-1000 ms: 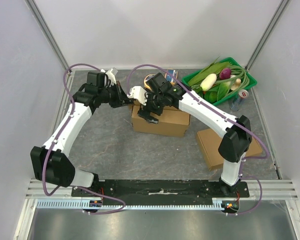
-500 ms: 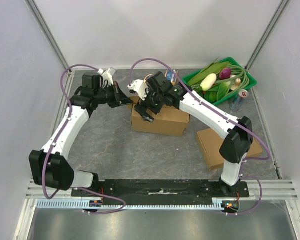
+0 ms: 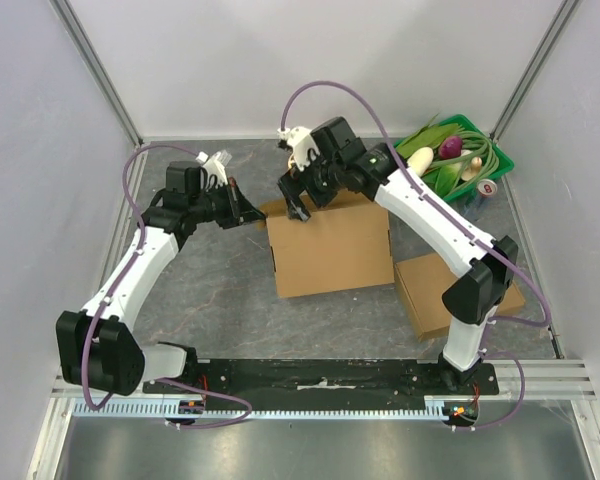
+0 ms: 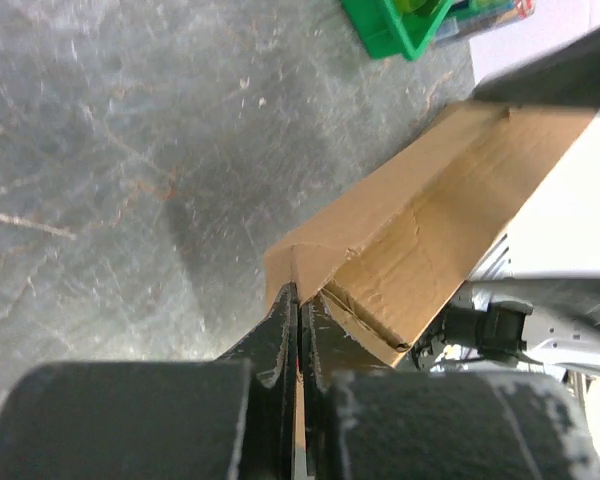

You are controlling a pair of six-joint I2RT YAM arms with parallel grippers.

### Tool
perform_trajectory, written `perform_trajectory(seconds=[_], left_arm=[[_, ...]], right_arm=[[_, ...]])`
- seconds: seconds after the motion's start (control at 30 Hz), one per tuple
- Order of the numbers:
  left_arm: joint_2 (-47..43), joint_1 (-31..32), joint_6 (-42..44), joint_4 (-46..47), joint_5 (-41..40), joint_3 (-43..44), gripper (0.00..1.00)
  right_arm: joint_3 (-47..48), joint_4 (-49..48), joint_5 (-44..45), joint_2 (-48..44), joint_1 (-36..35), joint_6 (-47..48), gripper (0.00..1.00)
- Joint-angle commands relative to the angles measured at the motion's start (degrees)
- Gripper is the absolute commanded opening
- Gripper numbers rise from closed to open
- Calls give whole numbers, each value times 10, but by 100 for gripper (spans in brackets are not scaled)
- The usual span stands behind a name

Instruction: Fold the paper box

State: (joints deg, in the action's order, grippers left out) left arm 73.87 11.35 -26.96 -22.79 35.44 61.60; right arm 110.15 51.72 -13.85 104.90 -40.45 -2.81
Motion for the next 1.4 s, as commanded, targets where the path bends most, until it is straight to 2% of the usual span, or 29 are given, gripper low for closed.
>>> perform_trajectory(seconds=[0.0, 0.1, 0.23, 0.33, 0.37, 0.43, 0.5, 0.57, 0.6, 0.67, 0.7, 0.73, 0.77, 0.8, 0.83, 0.9, 0.97, 1.13, 1.37], left_arm=[[-30, 1, 3, -35, 29, -19, 2], [-41, 3, -6, -21, 36, -21, 2], [-52, 7, -13, -9, 46, -11, 2], [-47, 8, -13, -14, 49, 1, 2], [-46, 9, -14, -15, 50, 4, 2], [-38, 10, -13, -16, 49, 5, 2], [-34, 11, -13, -18, 48, 4, 2], [-28, 13, -13, -23, 51, 4, 2], [-26, 15, -12, -23, 50, 5, 2], [-27, 15, -12, -23, 41, 3, 2], [-27, 15, -12, -25, 40, 4, 2], [-28, 16, -12, -25, 40, 4, 2], [-26, 17, -11, -28, 39, 5, 2], [-26, 17, -10, -31, 38, 8, 2], [-27, 17, -10, -32, 36, 9, 2], [-26, 17, -9, -37, 35, 11, 2], [-25, 18, -8, -40, 33, 12, 2], [-24, 22, -12, -40, 29, 9, 2], [-24, 33, -20, -38, 18, 8, 2]], right_arm=[[79, -29, 92, -16, 33, 9, 98], [50, -39, 9, -10, 32, 20, 98], [-40, -87, -12, -34, 28, 6, 98], [-59, -104, 63, -70, 28, -39, 98], [-52, -103, 121, -93, 28, -53, 98], [-35, -90, 172, -112, 28, -82, 98], [-4, -52, 213, -129, 24, -90, 98], [-11, -35, 258, -155, 8, -80, 98], [-23, -30, 266, -166, -1, -77, 98], [-69, -38, 212, -201, -2, -88, 98], [-99, -84, 164, -217, -2, -97, 95], [-134, -117, 45, -232, -3, -106, 85], [-206, -150, -9, -257, -3, -115, 76], [-240, -203, -45, -268, -3, -130, 63], [-300, -226, -84, -277, -3, -141, 40], [-348, -278, -111, -305, -3, -149, 28], [-403, -302, -103, -323, -4, -149, 22], [-440, -330, -112, -289, -3, -149, 3], [-523, -461, -69, -291, -5, -174, 1]])
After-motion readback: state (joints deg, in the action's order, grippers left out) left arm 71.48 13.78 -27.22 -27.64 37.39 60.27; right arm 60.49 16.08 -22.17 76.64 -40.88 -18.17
